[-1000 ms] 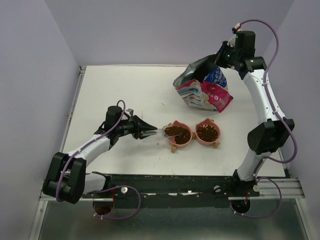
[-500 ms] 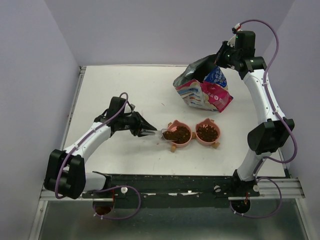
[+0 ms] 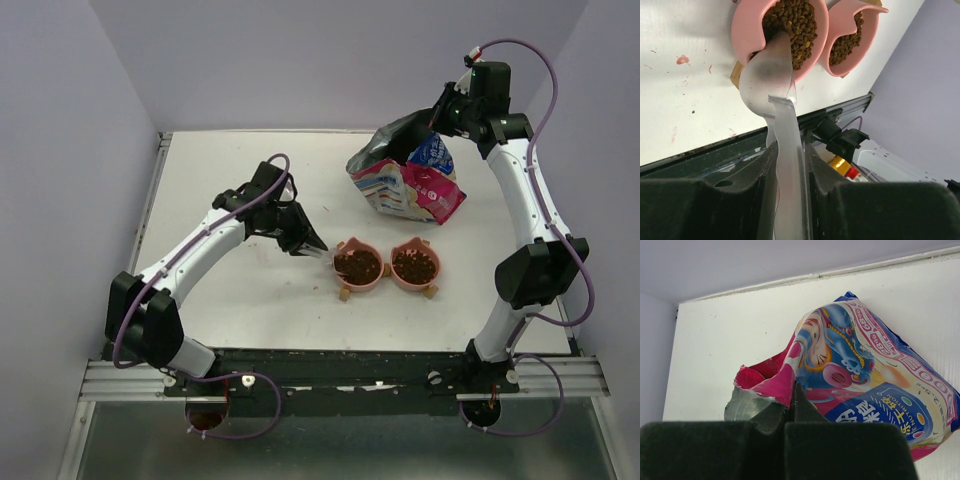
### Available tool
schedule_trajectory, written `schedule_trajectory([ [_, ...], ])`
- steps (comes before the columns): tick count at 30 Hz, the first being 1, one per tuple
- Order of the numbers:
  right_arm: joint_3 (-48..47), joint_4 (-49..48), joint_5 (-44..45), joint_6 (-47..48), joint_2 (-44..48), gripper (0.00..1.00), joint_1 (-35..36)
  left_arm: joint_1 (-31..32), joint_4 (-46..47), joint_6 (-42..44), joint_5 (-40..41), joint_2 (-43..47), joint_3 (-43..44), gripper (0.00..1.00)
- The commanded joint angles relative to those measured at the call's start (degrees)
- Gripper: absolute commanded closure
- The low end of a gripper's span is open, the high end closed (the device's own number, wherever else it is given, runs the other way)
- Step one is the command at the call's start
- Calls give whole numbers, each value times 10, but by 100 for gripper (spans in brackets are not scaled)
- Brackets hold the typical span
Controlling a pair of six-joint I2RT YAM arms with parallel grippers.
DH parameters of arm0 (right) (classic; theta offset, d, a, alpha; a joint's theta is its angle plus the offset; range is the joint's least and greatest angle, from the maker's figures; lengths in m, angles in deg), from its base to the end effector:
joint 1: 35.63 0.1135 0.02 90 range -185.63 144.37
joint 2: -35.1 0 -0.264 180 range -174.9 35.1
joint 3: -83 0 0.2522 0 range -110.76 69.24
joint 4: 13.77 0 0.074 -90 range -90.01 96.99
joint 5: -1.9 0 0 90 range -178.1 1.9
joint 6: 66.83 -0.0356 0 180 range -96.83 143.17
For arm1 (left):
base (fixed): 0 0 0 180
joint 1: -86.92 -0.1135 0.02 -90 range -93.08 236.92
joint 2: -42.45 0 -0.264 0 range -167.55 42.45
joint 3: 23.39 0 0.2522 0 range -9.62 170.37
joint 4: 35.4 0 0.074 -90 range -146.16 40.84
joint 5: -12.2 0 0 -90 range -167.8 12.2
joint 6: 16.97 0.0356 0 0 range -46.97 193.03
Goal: Serve the pet food
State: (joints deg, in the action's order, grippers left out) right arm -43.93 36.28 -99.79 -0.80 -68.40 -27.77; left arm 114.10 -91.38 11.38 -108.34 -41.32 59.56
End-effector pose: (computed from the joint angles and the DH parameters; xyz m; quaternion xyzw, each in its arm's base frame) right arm 0.4055 0.0633 0.4217 0.0656 0.8456 0.2266 0.4788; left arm 0.2594 -0.1535 0.2848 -0.2021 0.9053 -0.3732 0.0202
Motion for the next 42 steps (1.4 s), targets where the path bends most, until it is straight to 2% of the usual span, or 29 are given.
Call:
schedule_trajectory([
  [1, -27, -99, -34, -12, 45, 100, -2, 23, -83, 40, 77, -17, 63, 100],
  [14, -27, -101, -39, -15, 43, 100, -1, 79, -221, 78, 166, -81, 225, 100],
  [30, -23, -101, -40, -16, 49, 100, -2, 111, -266, 115, 190, -116, 329, 100],
  [32, -21, -100, -41, -16, 50, 100, -2, 106, -273, 120, 185, -119, 345, 100],
  [34, -18, -101, -43, -15, 52, 100, -1, 95, -249, 118, 143, -109, 340, 100],
  [42, 7, -100, -49, -15, 67, 100, -2, 34, -166, 39, 16, -29, 303, 100],
])
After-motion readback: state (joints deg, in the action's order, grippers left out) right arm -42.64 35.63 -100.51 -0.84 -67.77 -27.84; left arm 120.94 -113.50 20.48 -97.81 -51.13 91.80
